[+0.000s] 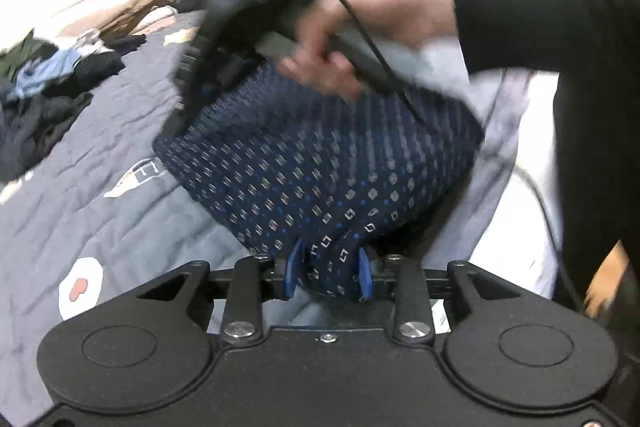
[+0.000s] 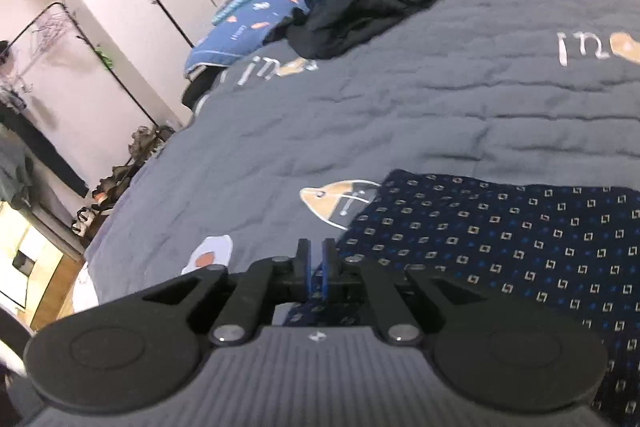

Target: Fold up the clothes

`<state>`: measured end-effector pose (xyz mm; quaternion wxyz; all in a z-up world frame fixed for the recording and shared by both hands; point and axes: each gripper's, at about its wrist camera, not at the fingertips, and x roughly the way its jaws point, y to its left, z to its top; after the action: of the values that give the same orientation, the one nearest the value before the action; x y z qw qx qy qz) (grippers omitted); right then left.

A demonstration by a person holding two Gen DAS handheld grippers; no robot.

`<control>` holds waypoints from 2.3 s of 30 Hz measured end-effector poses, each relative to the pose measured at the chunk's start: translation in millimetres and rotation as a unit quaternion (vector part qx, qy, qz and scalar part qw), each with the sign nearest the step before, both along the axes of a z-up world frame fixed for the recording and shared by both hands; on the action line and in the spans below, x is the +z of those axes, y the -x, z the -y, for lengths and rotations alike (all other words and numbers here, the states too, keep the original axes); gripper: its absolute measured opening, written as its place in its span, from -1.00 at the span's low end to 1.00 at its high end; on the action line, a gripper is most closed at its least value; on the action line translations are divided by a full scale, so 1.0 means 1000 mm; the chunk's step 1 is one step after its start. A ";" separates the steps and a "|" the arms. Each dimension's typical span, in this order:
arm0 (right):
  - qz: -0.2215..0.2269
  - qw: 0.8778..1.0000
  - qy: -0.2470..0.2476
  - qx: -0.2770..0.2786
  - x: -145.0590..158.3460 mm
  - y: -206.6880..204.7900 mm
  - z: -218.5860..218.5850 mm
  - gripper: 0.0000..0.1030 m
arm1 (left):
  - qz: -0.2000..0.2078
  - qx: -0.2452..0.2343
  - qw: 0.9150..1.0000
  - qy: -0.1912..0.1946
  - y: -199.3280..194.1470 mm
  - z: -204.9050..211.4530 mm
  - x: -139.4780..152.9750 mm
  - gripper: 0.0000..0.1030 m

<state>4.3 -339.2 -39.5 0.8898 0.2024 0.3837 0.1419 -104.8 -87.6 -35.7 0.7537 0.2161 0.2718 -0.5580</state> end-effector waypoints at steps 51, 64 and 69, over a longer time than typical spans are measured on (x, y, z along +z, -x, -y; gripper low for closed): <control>0.035 0.988 0.100 0.114 -0.028 0.148 -0.065 -0.11 | -0.264 0.232 0.916 0.195 -0.223 0.074 -0.028 -0.87; 0.035 0.989 0.086 0.112 -0.023 0.152 -0.063 -0.10 | -0.268 0.296 0.904 0.154 -0.234 0.067 -0.047 -0.61; 0.020 0.996 0.013 0.085 -0.013 0.148 -0.037 -0.10 | -0.267 0.305 0.891 0.205 -0.233 0.046 -0.022 -0.21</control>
<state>-143.9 -301.7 -52.9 0.8848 0.1545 0.3831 0.2156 128.1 -133.9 -58.0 0.8132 -0.1936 0.3954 -0.3807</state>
